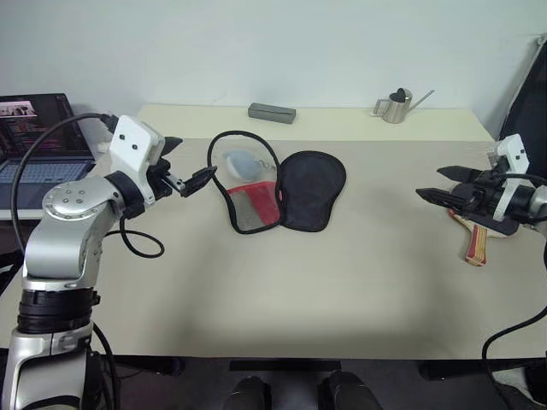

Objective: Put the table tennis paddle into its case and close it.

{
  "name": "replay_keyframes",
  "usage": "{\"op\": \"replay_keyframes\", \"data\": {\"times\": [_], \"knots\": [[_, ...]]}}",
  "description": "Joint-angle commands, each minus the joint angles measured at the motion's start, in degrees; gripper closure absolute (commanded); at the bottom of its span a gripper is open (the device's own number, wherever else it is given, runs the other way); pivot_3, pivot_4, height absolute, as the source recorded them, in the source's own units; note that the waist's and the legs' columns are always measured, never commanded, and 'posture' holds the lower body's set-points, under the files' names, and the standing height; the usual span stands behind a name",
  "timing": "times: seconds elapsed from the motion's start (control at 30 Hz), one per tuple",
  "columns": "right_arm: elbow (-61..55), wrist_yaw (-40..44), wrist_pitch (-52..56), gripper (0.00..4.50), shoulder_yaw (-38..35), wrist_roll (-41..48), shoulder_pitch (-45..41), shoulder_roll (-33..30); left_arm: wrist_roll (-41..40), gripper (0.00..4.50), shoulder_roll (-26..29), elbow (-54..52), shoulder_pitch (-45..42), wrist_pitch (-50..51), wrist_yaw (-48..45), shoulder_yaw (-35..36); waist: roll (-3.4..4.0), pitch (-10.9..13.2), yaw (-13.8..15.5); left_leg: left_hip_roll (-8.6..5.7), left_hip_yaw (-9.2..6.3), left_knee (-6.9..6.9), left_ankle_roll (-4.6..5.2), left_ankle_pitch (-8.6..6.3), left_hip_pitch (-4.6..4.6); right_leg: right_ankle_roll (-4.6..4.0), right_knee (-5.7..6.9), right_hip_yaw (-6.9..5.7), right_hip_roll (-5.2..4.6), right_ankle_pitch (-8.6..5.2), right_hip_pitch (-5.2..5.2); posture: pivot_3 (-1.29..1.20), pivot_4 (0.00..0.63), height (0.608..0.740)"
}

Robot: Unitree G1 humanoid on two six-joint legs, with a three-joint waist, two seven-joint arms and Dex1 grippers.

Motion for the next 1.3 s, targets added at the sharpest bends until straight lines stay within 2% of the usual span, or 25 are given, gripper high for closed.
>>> {"op": "replay_keyframes", "data": {"times": [0.03,0.1,0.2,0.33,0.47,0.7,0.93,1.3], "knots": [[-2.2,0.2,0.6,0.02,-3.3,0.7,1.4,-3.3,3.6,0.0,1.1,3.2,0.0,-0.4,2.0,-0.4,0.0,0.0,0.0,0.0,0.02,0.01,0.0,0.0,0.01,0.0,0.0,0.01,0.0,0.0,0.0,0.0,0.15,0.74],[-2.8,0.3,0.4,0.02,-3.9,1.1,2.8,-3.7,5.3,0.0,0.8,4.5,0.6,-2.3,2.3,-1.2,0.0,0.0,0.0,-0.01,0.03,0.02,0.01,0.0,0.04,0.0,0.02,0.0,0.0,0.0,0.01,0.0,0.15,0.74],[-6.4,-1.6,3.2,0.02,-5.8,2.9,4.0,-3.5,3.6,0.0,-1.2,4.1,-0.2,-1.7,2.4,-0.1,-0.01,0.0,0.0,-0.01,0.02,0.02,0.01,0.0,0.05,0.0,0.06,0.0,0.0,0.0,0.01,0.0,0.15,0.74],[-9.2,-2.1,5.3,0.02,-6.3,3.9,5.2,-4.4,1.0,0.0,-1.3,4.5,-0.4,-3.3,-2.7,0.2,0.0,0.0,0.0,0.0,0.01,0.04,0.0,0.0,0.03,0.0,0.05,0.0,0.0,0.0,0.01,0.0,0.15,0.74],[-11.5,-2.6,7.5,0.02,-7.2,5.0,5.9,-4.5,-2.6,0.0,1.0,4.9,1.1,-2.4,-9.1,1.8,0.0,0.0,0.0,-0.01,0.01,0.04,0.0,0.0,0.02,0.0,0.03,0.0,-0.01,0.0,0.01,0.0,0.15,0.74],[-18.9,-1.4,11.6,0.02,-9.9,8.9,10.8,-6.2,-1.8,0.0,3.9,14.4,-0.5,-6.6,-14.3,2.2,0.0,0.0,0.0,0.0,0.01,0.03,0.01,0.0,0.04,0.0,0.04,-0.03,0.0,0.0,0.02,0.0,0.15,0.74],[-26.0,-4.1,14.1,0.02,-10.7,12.1,14.3,-3.8,0.1,0.0,1.0,22.1,-5.9,-10.4,-14.1,0.1,-0.02,0.0,0.1,-0.01,-0.03,0.06,0.01,0.0,0.03,0.0,0.04,-0.06,0.0,0.0,0.03,0.0,0.15,0.74],[-25.3,-10.6,17.7,0.02,-4.2,15.1,4.9,3.7,-2.8,0.0,1.7,20.8,-4.0,-11.5,-25.0,0.4,-0.04,0.0,-0.2,0.01,-0.01,0.05,0.01,0.0,0.04,0.0,0.08,-0.03,0.02,0.0,0.01,0.0,0.15,0.74]]}}
